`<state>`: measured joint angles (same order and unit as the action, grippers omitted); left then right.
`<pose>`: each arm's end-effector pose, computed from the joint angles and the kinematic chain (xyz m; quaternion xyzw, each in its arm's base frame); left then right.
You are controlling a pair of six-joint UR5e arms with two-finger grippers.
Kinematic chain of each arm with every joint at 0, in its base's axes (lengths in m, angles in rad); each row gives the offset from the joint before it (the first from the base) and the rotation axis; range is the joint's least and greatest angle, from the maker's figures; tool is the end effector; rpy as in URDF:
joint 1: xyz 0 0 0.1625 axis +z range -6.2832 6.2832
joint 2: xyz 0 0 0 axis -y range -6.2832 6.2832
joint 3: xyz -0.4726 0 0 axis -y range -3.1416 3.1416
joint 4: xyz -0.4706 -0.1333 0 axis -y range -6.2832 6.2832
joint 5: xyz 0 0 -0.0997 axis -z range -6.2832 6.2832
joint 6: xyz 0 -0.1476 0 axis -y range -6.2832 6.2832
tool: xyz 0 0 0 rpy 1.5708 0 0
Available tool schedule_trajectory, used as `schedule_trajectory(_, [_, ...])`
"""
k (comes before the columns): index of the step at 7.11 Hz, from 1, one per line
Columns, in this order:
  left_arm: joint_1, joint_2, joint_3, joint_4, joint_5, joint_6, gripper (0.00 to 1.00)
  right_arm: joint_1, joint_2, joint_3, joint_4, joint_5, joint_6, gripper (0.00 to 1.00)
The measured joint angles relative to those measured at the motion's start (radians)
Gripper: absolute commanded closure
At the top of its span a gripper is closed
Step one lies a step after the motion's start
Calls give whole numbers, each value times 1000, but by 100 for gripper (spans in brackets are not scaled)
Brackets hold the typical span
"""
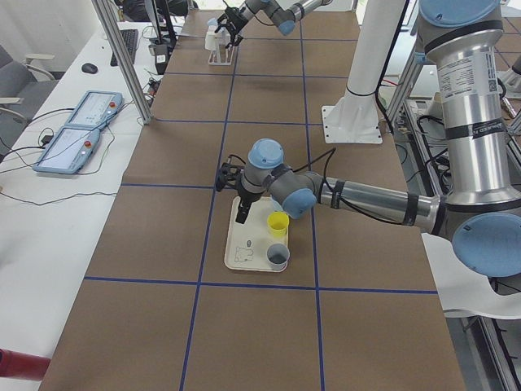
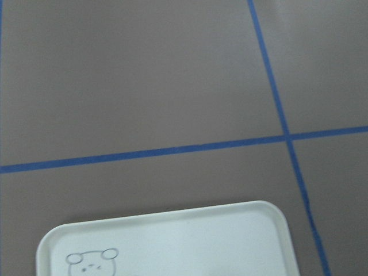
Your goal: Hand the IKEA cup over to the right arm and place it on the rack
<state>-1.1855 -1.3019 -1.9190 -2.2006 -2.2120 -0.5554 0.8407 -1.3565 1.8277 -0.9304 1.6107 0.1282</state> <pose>0.1448 -0.4768 0.6057 0.1598 0.4128 0.0334 0.8961 -0.3694 -0.6037 0.3867 0.4726 -0.2349 -0.2618 0.8080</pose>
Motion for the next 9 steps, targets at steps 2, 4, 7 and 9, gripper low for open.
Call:
schedule_trajectory(2, [-1,134,10,-87,7,73,0,4,26,78,-240,281,69,0])
schedule_trajectory(4, [3,192,80,-184,6,84,0,3,111,135,-536,349,76,0])
schedule_trajectory(7, [7,166,230,-305,-20,35,1,3,148,143,-658,356,79,0])
schedule_trajectory(9, [8,126,269,-311,-47,-46,15,2,151,142,-663,355,79,0])
